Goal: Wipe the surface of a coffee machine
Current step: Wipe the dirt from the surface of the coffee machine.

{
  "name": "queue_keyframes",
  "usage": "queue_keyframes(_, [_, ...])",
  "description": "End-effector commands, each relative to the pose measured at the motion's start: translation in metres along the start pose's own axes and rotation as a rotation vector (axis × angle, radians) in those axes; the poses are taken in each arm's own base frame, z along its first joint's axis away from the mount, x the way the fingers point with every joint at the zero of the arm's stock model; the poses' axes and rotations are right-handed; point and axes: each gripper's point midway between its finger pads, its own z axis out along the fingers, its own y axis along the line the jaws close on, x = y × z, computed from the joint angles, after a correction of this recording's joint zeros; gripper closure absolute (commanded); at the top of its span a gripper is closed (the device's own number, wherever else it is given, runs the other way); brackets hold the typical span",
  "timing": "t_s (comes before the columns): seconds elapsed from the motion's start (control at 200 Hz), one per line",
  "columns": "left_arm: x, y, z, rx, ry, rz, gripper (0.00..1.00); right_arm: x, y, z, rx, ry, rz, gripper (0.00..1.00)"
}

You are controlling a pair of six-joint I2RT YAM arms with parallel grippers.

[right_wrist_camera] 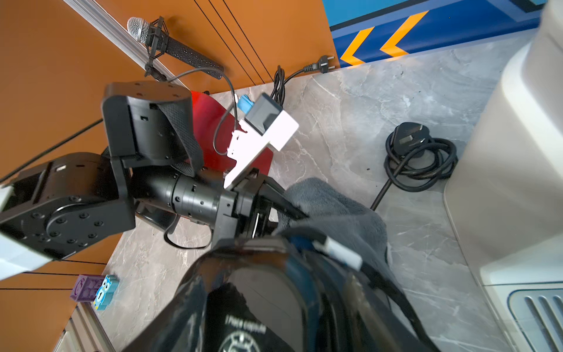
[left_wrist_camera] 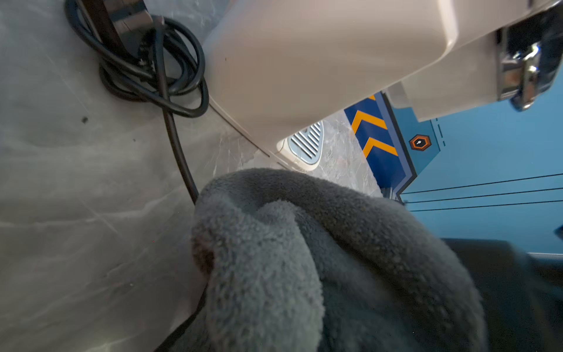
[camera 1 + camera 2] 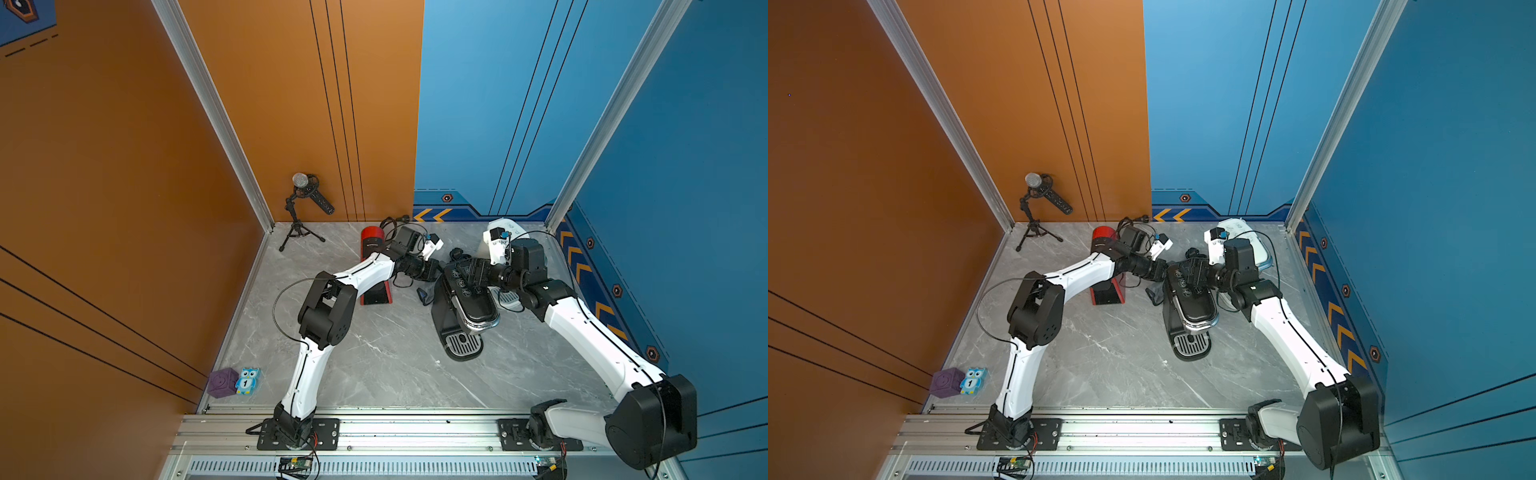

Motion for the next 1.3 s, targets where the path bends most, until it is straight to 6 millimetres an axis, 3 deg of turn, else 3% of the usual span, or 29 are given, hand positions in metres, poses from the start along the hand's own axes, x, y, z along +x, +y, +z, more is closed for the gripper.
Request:
queue_keyframes(0.0, [0.047, -0.017, 0.016, 0.045, 0.148, -0.035, 1.0, 0.009, -0.002, 0.001, 0.017, 0.044, -0.001, 0.26])
queue_keyframes(0.095, [0.045, -0.016, 0.013, 0.024, 0.138, -0.033, 1.0, 0.009, -0.003, -0.001, 0.022, 0.045, -0.006, 0.26])
queue_keyframes(0.195, [0.026, -0.022, -0.003, 0.023, 0.089, -0.022, 1.0, 0.008, -0.003, -0.003, 0.026, 0.043, -0.009, 0.26])
queue_keyframes(0.43, [-0.026, -0.078, -0.06, 0.048, -0.065, 0.083, 1.0, 0.008, -0.005, -0.006, 0.036, 0.033, -0.007, 0.26])
queue_keyframes(0.631, [-0.041, -0.109, -0.096, 0.023, -0.15, 0.153, 1.0, 0.007, -0.007, -0.009, 0.045, 0.027, -0.005, 0.26])
queue_keyframes(0.761, [-0.029, -0.1, -0.084, 0.017, -0.115, 0.125, 1.0, 0.004, -0.009, -0.012, 0.049, 0.016, 0.0, 0.26])
queue_keyframes(0.971, [0.013, -0.059, -0.037, -0.02, 0.011, 0.045, 1.0, 0.004, -0.01, -0.015, 0.049, 0.011, 0.003, 0.26])
queue_keyframes(1.081, [0.033, -0.046, -0.017, -0.031, 0.066, 0.017, 1.0, 0.004, -0.011, -0.016, 0.05, 0.008, 0.004, 0.26])
queue_keyframes(1.296, [0.052, -0.03, -0.005, -0.068, 0.107, -0.008, 1.0, 0.003, -0.011, -0.018, 0.047, 0.004, 0.004, 0.26])
